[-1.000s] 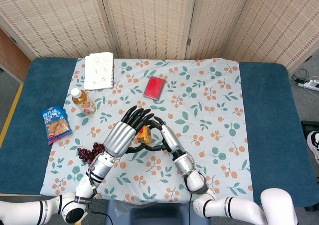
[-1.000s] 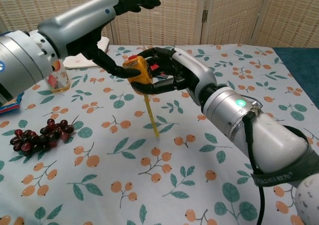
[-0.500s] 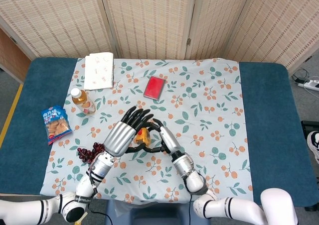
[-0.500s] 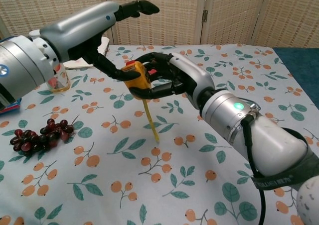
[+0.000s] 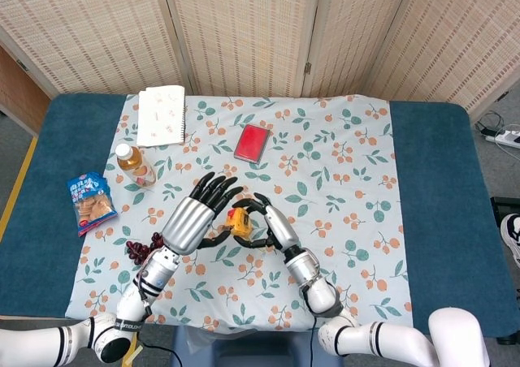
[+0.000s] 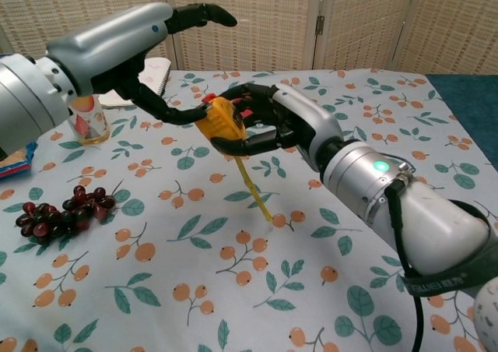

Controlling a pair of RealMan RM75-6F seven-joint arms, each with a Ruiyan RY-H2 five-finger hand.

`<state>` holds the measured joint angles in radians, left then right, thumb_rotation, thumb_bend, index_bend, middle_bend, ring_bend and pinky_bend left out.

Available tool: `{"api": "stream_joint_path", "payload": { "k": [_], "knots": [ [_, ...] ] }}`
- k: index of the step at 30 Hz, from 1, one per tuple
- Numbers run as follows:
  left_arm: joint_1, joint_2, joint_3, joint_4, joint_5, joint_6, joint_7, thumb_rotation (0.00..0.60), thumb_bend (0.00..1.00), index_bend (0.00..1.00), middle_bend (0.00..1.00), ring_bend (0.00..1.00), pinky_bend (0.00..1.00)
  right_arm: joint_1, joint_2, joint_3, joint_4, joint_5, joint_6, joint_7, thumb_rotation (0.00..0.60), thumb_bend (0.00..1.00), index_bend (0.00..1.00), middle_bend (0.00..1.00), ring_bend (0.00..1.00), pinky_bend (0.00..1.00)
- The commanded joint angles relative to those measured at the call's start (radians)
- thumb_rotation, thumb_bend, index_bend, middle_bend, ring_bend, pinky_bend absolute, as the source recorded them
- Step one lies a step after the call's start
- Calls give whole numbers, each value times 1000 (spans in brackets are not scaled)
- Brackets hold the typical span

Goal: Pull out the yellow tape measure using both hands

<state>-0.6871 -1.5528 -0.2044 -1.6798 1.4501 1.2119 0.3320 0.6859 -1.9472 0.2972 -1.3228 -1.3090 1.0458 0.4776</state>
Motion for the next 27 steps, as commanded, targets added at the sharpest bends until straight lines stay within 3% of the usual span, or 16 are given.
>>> {"api": "stream_joint_path", "payload": {
  "k": [1, 8, 15, 18, 27],
  "knots": [
    [3, 5, 2, -1, -1, 2, -2, 600, 448, 160, 95, 103, 0, -1, 1, 1, 1, 1, -1, 2, 600, 327, 613, 509, 373, 0],
    [3, 19, 6, -6, 0, -1, -7, 600, 466, 203, 95, 103, 0, -3, 0, 2, 4, 1, 0, 2, 600, 327, 613, 509, 373, 0],
    [-2, 20, 9, -5, -4, -12, -21, 600, 507, 428, 97, 105, 0, -3, -3, 4, 8, 3, 0, -2, 600, 327, 613, 509, 373, 0],
    [-3, 15, 10, 2, -6, -15, -28, 600, 537, 482, 110, 113, 0, -2, -4, 4, 10, 3, -2, -1, 600, 327, 613, 509, 372, 0],
    [-7, 4, 13, 21, -8, -19, -49, 600, 567, 543, 146, 134, 0, -1, -4, 7, 15, 3, -5, 0, 600, 326, 613, 509, 372, 0]
  ]
}}
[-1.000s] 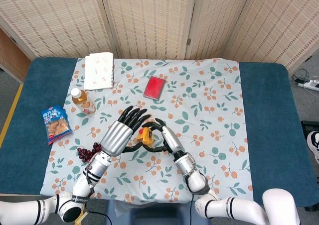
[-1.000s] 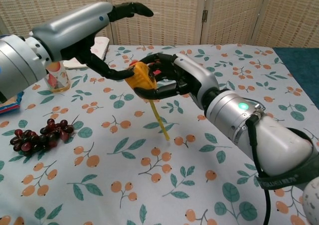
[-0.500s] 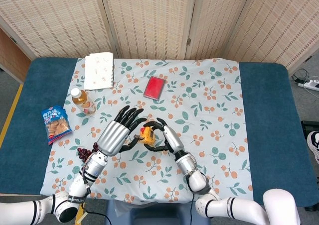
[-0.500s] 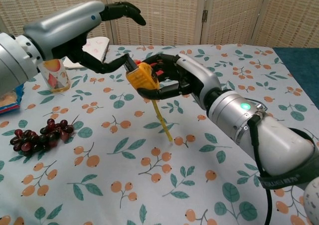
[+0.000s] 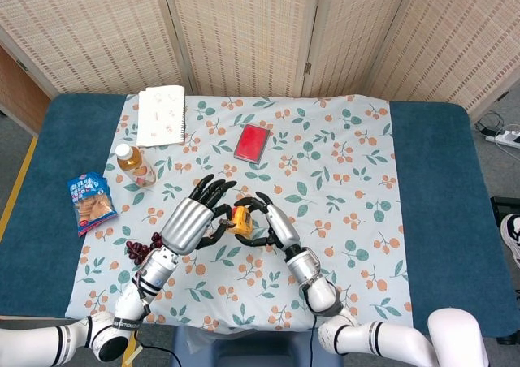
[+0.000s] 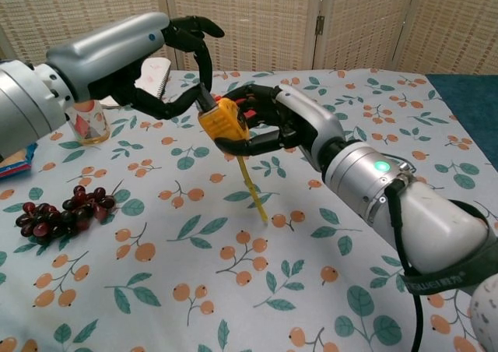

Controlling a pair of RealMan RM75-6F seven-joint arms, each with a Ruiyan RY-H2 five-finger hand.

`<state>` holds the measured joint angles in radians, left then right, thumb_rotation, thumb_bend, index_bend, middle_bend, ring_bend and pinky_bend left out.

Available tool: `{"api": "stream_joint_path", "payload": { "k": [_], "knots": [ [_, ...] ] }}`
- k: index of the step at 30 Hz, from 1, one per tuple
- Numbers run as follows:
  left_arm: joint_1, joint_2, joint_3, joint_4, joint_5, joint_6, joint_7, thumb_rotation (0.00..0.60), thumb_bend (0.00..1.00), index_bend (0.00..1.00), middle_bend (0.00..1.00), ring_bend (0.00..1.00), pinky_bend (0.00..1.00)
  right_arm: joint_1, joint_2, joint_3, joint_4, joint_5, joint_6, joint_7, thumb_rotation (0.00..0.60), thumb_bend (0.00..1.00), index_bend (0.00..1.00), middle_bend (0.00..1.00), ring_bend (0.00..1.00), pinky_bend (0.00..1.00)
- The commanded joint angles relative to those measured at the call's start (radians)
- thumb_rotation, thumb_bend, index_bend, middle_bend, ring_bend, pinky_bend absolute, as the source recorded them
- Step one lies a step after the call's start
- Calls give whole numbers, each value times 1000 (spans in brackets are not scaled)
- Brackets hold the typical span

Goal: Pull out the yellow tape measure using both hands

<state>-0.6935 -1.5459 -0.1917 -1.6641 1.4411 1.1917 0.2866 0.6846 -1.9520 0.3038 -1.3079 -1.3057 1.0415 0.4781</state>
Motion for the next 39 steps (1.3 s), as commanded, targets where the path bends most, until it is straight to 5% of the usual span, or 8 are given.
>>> {"api": "stream_joint_path", "payload": {
  "k": [1, 10, 27, 39],
  "knots": [
    [0, -6, 1, 9, 3, 4, -5, 600, 567, 549, 149, 136, 0, -1, 1, 0, 0, 0, 0, 0, 600, 326, 613, 509, 372, 0],
    [22, -20, 0, 55, 29, 64, -51, 600, 568, 562, 172, 153, 0, -22, 37, -5, -23, 8, 8, -13, 600, 327, 613, 509, 371, 0],
    [117, 54, -8, 121, -36, 104, -357, 600, 569, 522, 191, 168, 0, -127, 193, -85, -23, -45, 88, -49, 600, 327, 613, 509, 372, 0],
    [150, 62, -10, 282, -38, 107, -532, 600, 573, 516, 208, 182, 0, -218, 307, -142, 6, -62, 130, -3, 600, 327, 612, 509, 373, 0]
  ]
}}
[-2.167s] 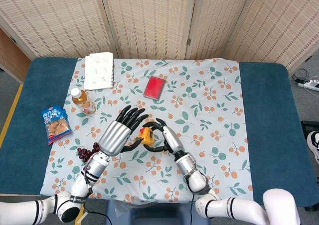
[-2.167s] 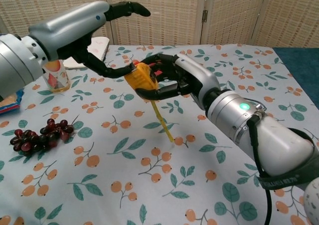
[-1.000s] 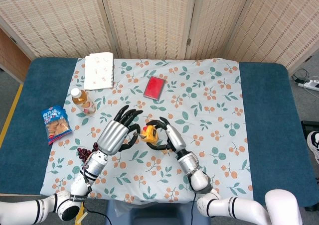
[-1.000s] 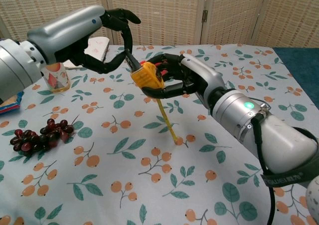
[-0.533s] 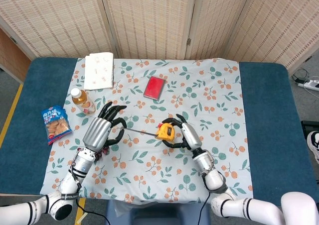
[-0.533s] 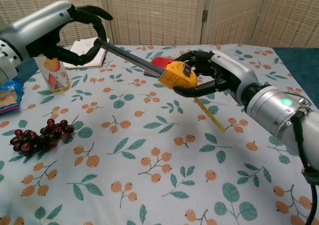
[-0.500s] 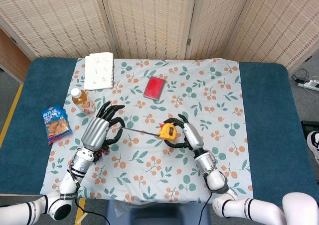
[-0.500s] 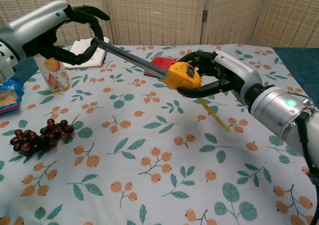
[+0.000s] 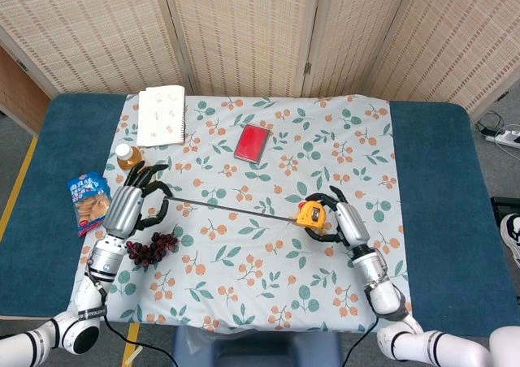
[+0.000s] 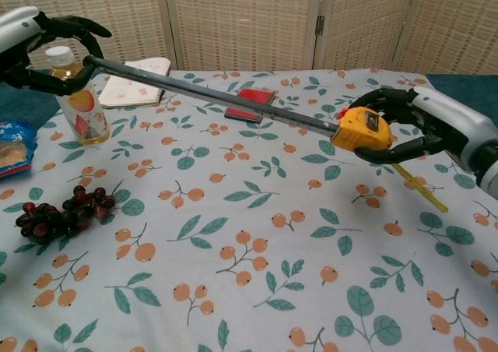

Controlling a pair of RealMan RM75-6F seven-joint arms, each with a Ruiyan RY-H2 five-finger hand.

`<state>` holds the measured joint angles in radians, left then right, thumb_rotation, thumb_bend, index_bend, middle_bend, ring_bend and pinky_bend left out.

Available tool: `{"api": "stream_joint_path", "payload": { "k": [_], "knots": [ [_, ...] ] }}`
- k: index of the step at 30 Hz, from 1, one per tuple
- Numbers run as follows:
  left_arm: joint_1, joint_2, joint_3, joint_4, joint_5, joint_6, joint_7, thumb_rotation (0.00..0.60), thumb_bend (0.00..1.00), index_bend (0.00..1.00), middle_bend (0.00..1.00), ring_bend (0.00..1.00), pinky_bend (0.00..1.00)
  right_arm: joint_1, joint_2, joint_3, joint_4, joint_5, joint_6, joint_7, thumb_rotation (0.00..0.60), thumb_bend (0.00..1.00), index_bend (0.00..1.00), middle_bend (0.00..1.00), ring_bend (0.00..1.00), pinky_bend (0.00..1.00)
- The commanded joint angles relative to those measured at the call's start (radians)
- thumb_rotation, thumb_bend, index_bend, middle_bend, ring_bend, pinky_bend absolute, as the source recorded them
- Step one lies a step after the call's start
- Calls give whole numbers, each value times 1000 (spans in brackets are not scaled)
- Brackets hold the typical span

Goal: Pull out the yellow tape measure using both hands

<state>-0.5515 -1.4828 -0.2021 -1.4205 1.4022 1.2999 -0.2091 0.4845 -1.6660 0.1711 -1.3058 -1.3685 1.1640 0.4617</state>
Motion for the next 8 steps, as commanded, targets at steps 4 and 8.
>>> {"api": "stream_joint_path", "payload": {
  "k": [4, 8],
  "knots": [
    [15, 2, 1, 80, -8, -16, -88, 600, 575, 515, 208, 181, 0, -45, 55, -24, 13, -4, 18, 31, 600, 326, 612, 509, 373, 0],
    [18, 6, 2, 99, -7, -22, -106, 600, 576, 514, 208, 182, 0, -60, 69, -28, 19, -4, 21, 49, 600, 326, 613, 509, 373, 0]
  ]
}}
